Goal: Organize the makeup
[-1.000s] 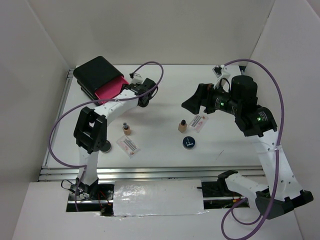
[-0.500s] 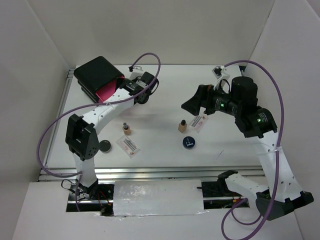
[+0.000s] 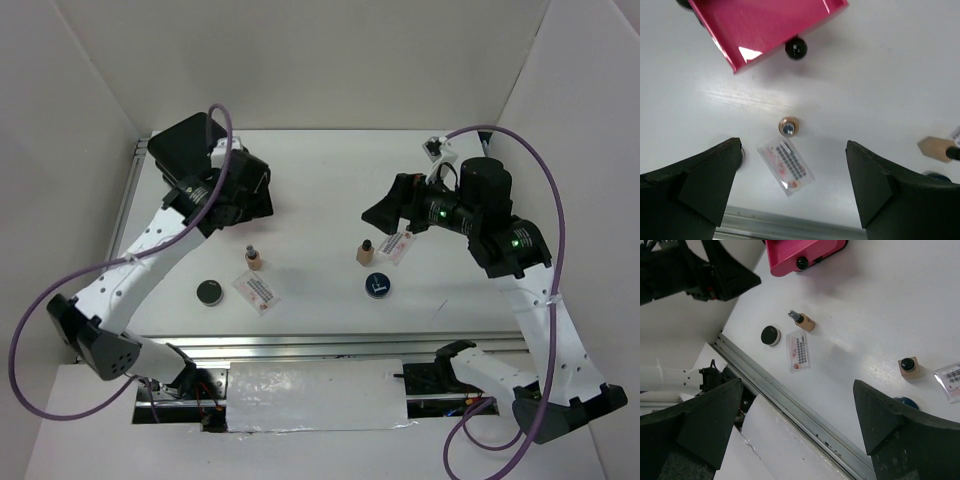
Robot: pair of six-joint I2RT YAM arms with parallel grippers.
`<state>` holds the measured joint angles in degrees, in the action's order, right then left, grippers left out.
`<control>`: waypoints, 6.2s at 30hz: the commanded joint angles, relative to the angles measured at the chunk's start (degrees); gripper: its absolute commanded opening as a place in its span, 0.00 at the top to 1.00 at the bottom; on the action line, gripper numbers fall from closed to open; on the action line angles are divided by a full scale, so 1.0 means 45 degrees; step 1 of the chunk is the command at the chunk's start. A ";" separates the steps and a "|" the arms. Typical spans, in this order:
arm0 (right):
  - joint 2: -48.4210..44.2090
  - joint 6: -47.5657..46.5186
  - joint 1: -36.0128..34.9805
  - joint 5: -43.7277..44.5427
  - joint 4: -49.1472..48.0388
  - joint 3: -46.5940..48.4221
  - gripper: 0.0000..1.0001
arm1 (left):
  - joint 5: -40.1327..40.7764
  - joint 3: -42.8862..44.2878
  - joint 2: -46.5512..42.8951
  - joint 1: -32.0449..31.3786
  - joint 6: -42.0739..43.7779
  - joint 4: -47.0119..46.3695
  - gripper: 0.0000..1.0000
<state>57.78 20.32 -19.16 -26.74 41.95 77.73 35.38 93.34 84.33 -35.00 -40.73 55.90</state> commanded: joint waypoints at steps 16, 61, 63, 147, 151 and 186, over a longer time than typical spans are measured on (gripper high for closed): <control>0.0696 0.0212 -0.0528 -0.1205 -0.1003 -0.0028 0.00 | -0.2646 -0.7243 -0.1104 -0.1557 -0.7528 -0.1735 0.01; 0.1125 -0.0452 -0.2208 -0.0640 -0.0378 0.1280 0.00 | -0.2842 -1.0040 -0.0926 -0.1850 -0.9249 -0.3501 0.57; 0.1144 -0.0491 -0.2207 -0.0562 -0.0378 0.1300 0.00 | -0.2687 -0.9632 -0.1646 -0.2064 -0.9542 -0.2777 0.63; 0.1632 -0.0199 -0.2403 0.1912 -0.0418 0.1125 0.00 | -0.2530 0.1461 0.1591 0.4185 1.0754 -0.4613 0.01; 0.3287 0.1395 -0.0748 0.4456 0.0713 0.1183 0.00 | -0.2781 0.3084 0.1299 0.4126 0.7949 -0.3069 0.01; 1.1983 0.5506 0.1972 0.7974 0.0791 0.0400 0.05 | -0.7041 -0.0411 -0.2726 0.4146 0.4656 -0.0586 0.01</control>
<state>110.98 45.98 -10.96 9.41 45.84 77.52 4.97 88.75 71.68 -16.23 -21.06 53.30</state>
